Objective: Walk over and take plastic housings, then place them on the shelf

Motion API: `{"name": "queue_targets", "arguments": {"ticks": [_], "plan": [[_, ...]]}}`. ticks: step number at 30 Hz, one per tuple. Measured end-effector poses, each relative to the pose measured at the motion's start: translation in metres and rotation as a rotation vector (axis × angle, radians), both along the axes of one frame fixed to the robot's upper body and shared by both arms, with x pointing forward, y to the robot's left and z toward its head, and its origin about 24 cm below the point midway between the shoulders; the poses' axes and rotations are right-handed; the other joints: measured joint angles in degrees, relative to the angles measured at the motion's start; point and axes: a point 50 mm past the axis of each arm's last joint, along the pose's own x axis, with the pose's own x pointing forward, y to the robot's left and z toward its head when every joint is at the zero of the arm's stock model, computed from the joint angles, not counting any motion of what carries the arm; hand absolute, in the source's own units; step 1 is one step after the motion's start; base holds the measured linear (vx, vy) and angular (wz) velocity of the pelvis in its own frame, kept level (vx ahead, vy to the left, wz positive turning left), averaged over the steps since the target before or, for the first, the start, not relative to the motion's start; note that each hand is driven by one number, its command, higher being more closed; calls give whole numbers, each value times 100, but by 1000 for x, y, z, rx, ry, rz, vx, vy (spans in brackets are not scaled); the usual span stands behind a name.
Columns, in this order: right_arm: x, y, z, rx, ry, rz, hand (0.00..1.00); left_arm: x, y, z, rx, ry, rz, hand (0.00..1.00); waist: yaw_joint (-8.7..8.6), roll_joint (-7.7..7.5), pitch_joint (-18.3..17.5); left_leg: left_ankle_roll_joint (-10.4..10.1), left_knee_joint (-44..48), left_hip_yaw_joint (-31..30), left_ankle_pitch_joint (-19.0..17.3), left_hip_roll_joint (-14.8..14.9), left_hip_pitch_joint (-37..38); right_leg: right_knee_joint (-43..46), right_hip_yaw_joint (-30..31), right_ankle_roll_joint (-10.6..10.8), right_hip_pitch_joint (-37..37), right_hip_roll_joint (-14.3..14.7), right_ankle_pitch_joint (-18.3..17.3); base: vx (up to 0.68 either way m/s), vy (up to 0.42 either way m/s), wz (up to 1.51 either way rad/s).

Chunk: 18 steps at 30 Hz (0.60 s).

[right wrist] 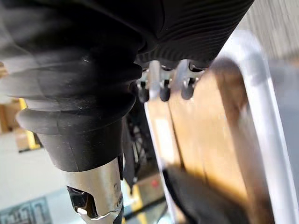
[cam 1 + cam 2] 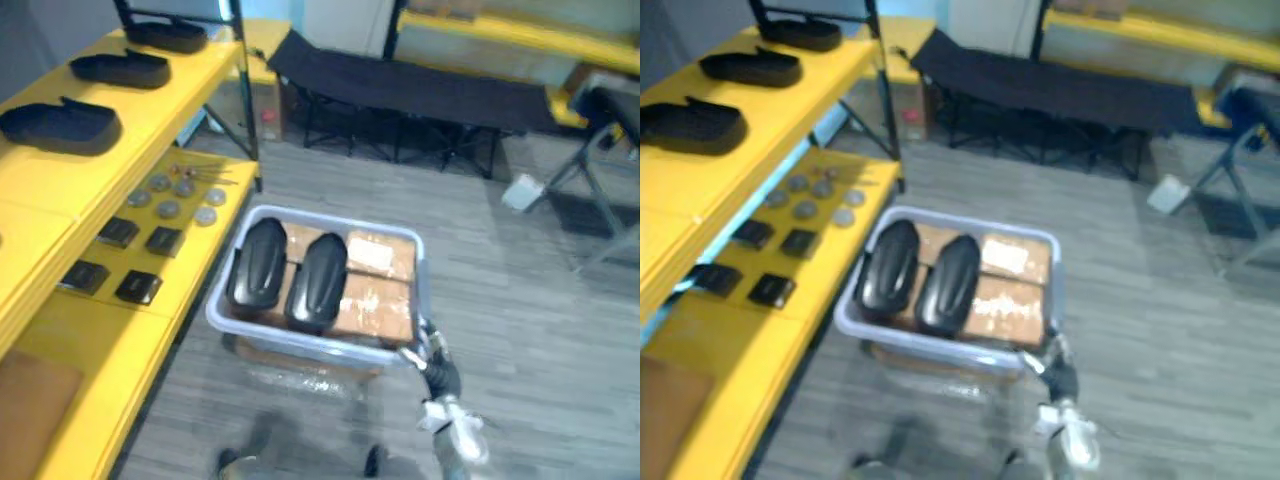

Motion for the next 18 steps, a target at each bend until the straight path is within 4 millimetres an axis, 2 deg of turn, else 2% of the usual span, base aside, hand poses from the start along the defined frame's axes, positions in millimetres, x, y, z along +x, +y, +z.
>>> {"name": "queue_targets", "arguments": {"ticks": [2, 4, 6, 10, 12, 15, 16, 18], "plan": [[8, -11, 5, -32, -19, -6, 0, -5, -6, 0, -11, 0, 8, 0, 20, 99, -8, 56, -173, -195, 40, -98, 145, -108, 134, -17, -1, 54, 38, -41, -71, -38], [13, -24, 11, -87, -33, -27, 0, -7, -10, 0, -9, 3, -46, 0, -8, 178, -43, 179, -159, -299, -34, -251, 173, -277, 140, 85, 81, -3, 88, -48, -5, -8], [9, -34, 8, -110, 3, -70, 0, -1, -6, 1, 33, 2, -148, 0, -15, 132, -23, 230, -168, -386, -72, -518, 156, -573, -68, 229, 278, -265, 218, -33, 98, 27], [8, -31, -1, -109, 74, -122, 0, 19, 0, 4, 72, -47, -246, 0, 1, -17, 18, 222, -256, -585, 36, -962, 73, -902, -353, 439, 563, -692, 540, 2, 125, 41], [20, -33, -2, -105, 93, -140, 0, 28, 4, 7, 79, -80, -284, 0, 27, -70, 74, 243, -337, -641, 124, -1123, 38, -969, -400, 500, 578, -830, 610, 41, 104, 25], [48, -46, 9, -100, 74, -237, 0, 45, 3, 10, 85, -138, -333, 0, 89, -17, 169, 290, -331, -863, 181, -1269, -147, -996, -584, 528, 573, -952, 690, 18, 59, 37], [74, -53, 27, -113, 27, -279, 0, 57, 2, 13, 90, -177, -336, 0, 160, 55, 341, 294, -313, -928, 201, -1284, -231, -995, -672, 527, 565, -963, 704, -2, 26, 22], [92, -55, 42, -122, -5, -295, 0, 62, 1, 14, 90, -192, -338, 0, 222, 114, 476, 294, -300, -990, 229, -1283, -296, -995, -709, 506, 537, -952, 722, -17, 11, 24]]}}
